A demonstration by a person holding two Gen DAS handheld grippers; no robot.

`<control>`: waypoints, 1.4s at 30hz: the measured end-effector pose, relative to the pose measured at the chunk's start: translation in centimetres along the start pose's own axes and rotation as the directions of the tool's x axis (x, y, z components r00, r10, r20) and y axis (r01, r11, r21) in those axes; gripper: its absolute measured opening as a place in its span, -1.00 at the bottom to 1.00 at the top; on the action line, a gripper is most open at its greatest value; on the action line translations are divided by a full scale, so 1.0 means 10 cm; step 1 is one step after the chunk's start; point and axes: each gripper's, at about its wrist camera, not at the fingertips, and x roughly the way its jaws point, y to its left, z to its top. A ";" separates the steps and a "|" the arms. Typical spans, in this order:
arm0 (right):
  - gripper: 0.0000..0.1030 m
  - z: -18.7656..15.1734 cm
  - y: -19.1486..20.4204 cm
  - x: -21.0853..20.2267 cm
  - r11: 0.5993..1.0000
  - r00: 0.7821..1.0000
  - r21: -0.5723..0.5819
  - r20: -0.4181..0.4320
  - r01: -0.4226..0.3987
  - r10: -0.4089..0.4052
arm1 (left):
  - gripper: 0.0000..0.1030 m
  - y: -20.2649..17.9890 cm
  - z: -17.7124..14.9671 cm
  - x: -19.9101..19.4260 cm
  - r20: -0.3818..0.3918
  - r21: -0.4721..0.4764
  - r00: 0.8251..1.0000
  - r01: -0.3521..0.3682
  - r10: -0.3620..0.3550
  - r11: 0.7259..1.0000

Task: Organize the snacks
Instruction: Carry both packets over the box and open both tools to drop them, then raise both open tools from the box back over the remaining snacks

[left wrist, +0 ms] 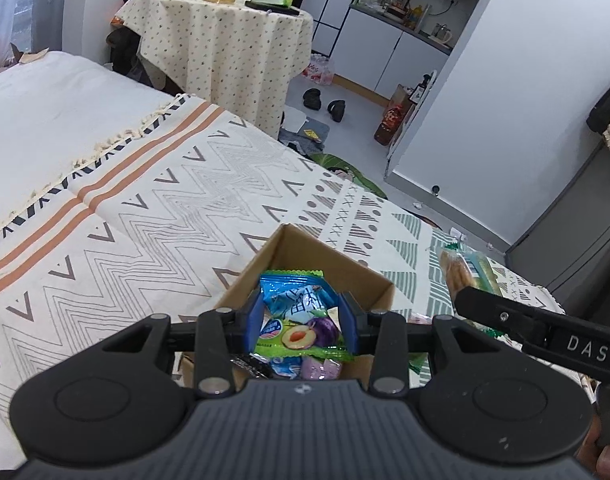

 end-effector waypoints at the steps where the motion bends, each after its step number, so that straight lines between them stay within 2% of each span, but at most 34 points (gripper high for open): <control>1: -0.09 0.01 0.01 0.03 1.000 1.000 0.002 -0.003 -0.004 0.004 | -0.24 0.02 0.00 0.03 -0.004 0.000 1.000 -0.003 0.003 1.000; 12: -0.09 -0.06 0.04 0.40 0.999 0.996 0.012 -0.086 -0.035 0.036 | -0.22 0.23 -0.06 0.36 -0.104 -0.036 0.993 -0.057 0.053 0.998; 16: -0.09 -0.02 0.04 0.44 0.998 0.995 0.020 -0.089 -0.052 0.053 | -0.18 0.28 -0.08 0.40 -0.125 -0.056 0.990 -0.077 0.069 0.995; 21: -0.09 -0.03 0.09 0.51 0.996 0.989 0.028 -0.116 -0.086 0.088 | 0.02 0.33 -0.04 0.37 -0.124 -0.075 0.989 -0.092 0.082 0.993; 25: -0.06 -0.11 0.19 0.54 0.988 0.973 0.035 -0.171 -0.152 0.156 | 0.29 0.38 -0.03 0.32 -0.118 -0.077 0.986 -0.123 0.114 0.989; 27: 0.05 -0.14 0.25 0.51 0.986 0.969 0.021 -0.185 -0.164 0.165 | 0.35 0.40 -0.04 0.29 -0.120 -0.085 0.985 -0.136 0.125 0.987; 31: 0.09 -0.15 0.28 0.40 0.986 0.968 -0.003 -0.189 -0.166 0.163 | 0.42 0.40 -0.06 0.24 -0.123 -0.091 0.984 -0.141 0.130 0.986; 36: 0.37 -0.17 0.19 0.24 0.993 0.979 -0.005 -0.168 -0.120 0.117 | 0.54 0.33 -0.10 0.14 -0.103 -0.082 0.987 -0.133 0.124 0.988; 42: 0.49 -0.30 -0.10 0.06 0.997 0.987 0.043 -0.150 -0.059 0.065 | 0.57 0.16 -0.18 0.08 -0.096 -0.058 0.991 -0.104 0.098 0.993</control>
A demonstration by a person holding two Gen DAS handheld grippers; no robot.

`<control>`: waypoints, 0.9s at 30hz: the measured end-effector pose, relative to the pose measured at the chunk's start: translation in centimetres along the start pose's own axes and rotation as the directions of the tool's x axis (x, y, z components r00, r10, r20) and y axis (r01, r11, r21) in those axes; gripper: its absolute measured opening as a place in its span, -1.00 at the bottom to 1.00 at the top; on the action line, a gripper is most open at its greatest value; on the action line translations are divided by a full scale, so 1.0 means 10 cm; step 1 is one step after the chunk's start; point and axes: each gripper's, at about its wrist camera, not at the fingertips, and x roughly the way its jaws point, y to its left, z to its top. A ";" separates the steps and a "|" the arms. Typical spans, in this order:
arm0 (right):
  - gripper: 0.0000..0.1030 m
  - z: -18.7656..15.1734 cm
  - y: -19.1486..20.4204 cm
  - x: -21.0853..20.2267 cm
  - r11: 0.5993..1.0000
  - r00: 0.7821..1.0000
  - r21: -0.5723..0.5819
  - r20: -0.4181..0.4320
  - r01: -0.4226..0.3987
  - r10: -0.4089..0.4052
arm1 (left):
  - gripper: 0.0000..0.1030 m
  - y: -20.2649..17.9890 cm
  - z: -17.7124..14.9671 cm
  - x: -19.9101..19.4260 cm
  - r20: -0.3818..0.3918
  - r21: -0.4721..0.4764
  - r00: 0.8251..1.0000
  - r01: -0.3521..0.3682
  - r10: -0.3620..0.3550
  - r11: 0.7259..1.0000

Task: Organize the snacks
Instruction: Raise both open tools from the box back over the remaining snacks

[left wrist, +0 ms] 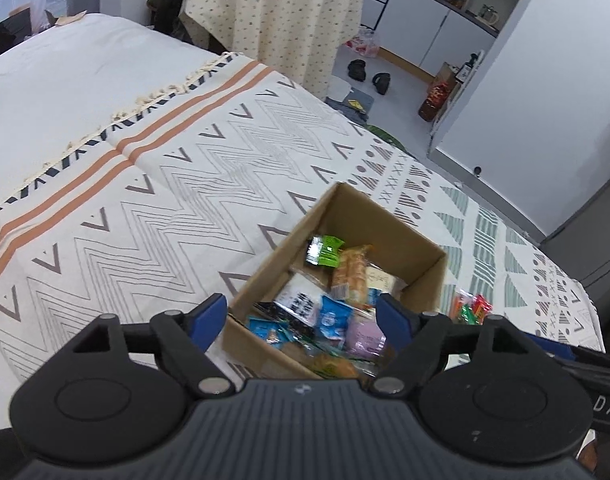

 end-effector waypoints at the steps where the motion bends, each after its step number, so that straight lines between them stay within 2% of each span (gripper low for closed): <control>1: 0.52 -0.03 -0.04 -0.03 1.000 1.000 0.007 0.004 0.005 -0.005 | 0.57 -0.03 -0.02 0.00 -0.001 0.006 1.000 0.006 -0.006 1.000; 8: 0.75 -0.18 -0.32 -0.22 0.998 0.999 0.052 0.037 0.032 -0.034 | 0.61 -0.31 -0.17 0.01 -0.025 0.046 0.998 0.051 -0.050 0.998; 11: 0.80 -0.26 -0.45 -0.28 0.997 0.998 0.067 0.050 0.038 -0.042 | 0.69 -0.42 -0.22 0.01 -0.034 0.064 0.997 0.068 -0.066 0.996; 18: 0.95 -0.43 -0.77 -0.41 0.990 0.994 0.129 0.083 0.062 -0.073 | 0.73 -0.70 -0.35 -0.01 -0.041 0.104 0.995 0.097 -0.093 0.990; 27: 0.95 -0.59 -1.14 -0.53 0.979 0.987 0.184 0.116 0.085 -0.108 | 0.73 -1.01 -0.49 0.04 -0.049 0.160 0.989 0.144 -0.138 0.976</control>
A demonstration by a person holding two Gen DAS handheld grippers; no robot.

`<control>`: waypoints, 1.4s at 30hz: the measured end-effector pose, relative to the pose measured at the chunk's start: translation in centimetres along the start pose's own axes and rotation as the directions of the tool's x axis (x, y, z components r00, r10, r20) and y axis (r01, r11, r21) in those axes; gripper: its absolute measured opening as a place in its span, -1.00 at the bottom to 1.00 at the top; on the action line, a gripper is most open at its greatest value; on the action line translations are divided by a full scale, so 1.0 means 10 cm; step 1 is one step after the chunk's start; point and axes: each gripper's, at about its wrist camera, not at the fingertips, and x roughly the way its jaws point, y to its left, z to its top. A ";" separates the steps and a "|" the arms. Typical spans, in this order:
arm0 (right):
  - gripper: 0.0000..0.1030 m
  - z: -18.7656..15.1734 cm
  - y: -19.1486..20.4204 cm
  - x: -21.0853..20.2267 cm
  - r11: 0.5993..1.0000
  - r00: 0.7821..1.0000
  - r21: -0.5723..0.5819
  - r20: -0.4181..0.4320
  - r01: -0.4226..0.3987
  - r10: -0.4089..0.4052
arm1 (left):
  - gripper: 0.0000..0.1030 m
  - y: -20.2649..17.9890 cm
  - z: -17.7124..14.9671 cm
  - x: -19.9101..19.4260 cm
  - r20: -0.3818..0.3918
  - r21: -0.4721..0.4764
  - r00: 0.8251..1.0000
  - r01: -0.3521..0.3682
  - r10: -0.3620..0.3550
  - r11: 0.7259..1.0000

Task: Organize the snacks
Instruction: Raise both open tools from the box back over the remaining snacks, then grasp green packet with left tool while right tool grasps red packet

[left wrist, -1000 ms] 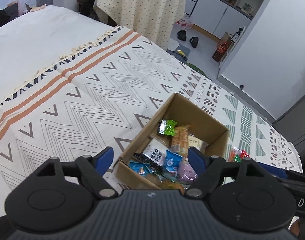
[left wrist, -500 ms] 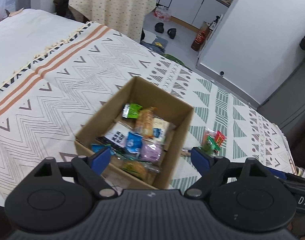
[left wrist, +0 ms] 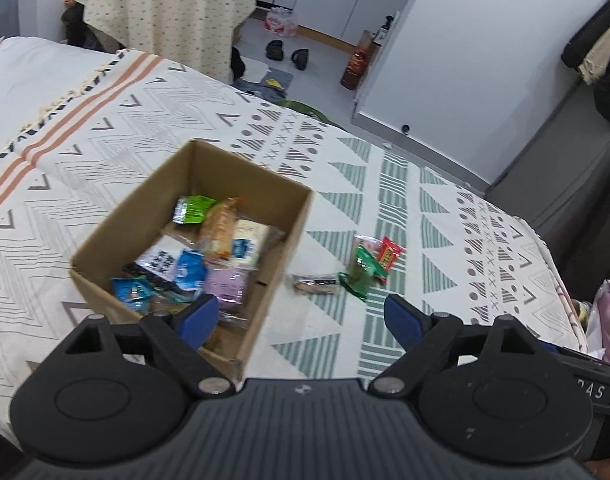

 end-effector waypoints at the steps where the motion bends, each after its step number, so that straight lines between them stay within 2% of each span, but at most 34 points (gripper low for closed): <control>1: 0.95 0.00 -0.03 -0.01 1.000 1.000 0.007 0.006 -0.001 0.001 | 0.73 -0.03 -0.01 0.01 0.003 0.006 1.000 -0.002 0.002 1.000; 10: 0.77 -0.01 -0.30 0.01 0.998 1.000 0.061 0.023 -0.002 0.001 | 0.72 -0.29 -0.01 0.18 0.024 0.055 0.999 0.023 -0.024 0.998; 21: 0.37 0.03 -0.63 0.24 0.988 1.000 0.153 0.003 0.001 -0.001 | 0.67 -0.47 -0.01 0.57 0.005 0.100 0.998 0.059 -0.059 0.993; 29: 0.30 0.12 -0.86 0.49 0.971 0.999 0.235 -0.013 -0.034 0.038 | 0.54 -0.56 0.05 0.99 -0.043 0.127 0.997 0.071 -0.066 0.989; 32: 0.21 0.14 -0.96 0.62 0.965 0.999 0.261 -0.032 -0.028 0.037 | 0.49 -0.60 0.07 1.16 -0.064 0.148 0.996 0.073 -0.064 0.986; 36: 0.19 0.20 -1.07 0.79 0.955 0.999 0.295 -0.041 -0.023 0.036 | 0.40 -0.63 0.10 1.38 -0.094 0.160 0.994 0.073 -0.058 0.984; 42: 0.18 0.27 -1.14 1.08 0.950 0.997 0.311 -0.070 -0.020 0.044 | 0.36 -0.65 0.13 1.68 -0.127 0.174 0.991 0.067 -0.045 0.982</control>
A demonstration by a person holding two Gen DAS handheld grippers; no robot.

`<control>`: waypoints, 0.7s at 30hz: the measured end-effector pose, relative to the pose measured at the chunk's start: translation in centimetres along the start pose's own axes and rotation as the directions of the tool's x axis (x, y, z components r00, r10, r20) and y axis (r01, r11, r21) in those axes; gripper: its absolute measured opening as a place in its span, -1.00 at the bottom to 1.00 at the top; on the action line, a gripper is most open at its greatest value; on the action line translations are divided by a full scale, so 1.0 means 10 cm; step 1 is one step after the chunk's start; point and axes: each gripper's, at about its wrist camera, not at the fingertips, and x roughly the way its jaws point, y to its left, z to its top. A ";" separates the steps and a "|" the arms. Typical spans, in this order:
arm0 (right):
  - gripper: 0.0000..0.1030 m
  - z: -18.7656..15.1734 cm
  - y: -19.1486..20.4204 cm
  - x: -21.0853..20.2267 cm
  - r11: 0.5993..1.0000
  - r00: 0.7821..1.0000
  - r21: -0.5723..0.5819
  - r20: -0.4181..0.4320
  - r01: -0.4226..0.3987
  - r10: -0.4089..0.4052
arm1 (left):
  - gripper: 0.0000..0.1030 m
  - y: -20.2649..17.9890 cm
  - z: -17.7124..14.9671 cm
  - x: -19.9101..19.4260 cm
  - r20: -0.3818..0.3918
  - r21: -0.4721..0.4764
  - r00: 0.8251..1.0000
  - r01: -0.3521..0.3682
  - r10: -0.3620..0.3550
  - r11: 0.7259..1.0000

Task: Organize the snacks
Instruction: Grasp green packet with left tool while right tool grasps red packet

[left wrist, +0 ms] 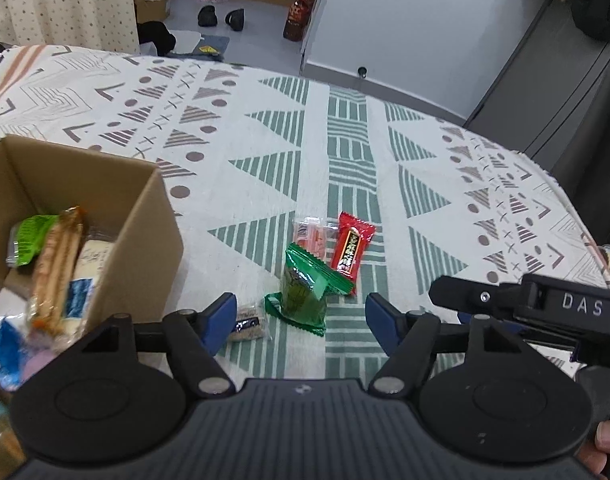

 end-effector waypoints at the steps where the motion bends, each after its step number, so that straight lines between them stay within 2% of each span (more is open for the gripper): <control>1: 0.18 0.02 0.00 0.05 1.000 1.000 0.004 -0.006 -0.006 0.006 | 0.36 0.01 0.01 0.05 -0.007 -0.001 1.000 -0.003 0.003 1.000; 8: 0.17 0.13 0.00 0.36 1.000 0.999 0.011 -0.033 -0.011 0.012 | 0.29 0.05 0.05 0.34 -0.048 0.008 0.999 0.000 0.000 1.000; 13: 0.06 0.18 0.03 0.54 1.000 0.998 0.015 -0.056 -0.013 0.013 | 0.19 0.03 0.10 0.45 -0.053 0.025 0.998 0.043 -0.042 0.999; 16: 0.05 0.21 0.07 0.61 1.000 0.998 0.011 -0.061 -0.016 0.016 | -0.01 0.04 0.12 0.50 -0.062 0.011 0.996 0.061 -0.060 0.998; 17: 0.05 0.21 0.09 0.63 1.000 0.998 0.008 -0.062 -0.018 0.019 | -0.19 0.04 0.12 0.51 -0.062 0.006 0.996 0.063 -0.062 0.998; 21: 0.05 0.24 0.16 0.71 1.000 0.998 -0.001 -0.065 -0.009 0.009 | -0.38 0.08 0.14 0.52 -0.075 -0.017 0.995 0.070 -0.071 0.997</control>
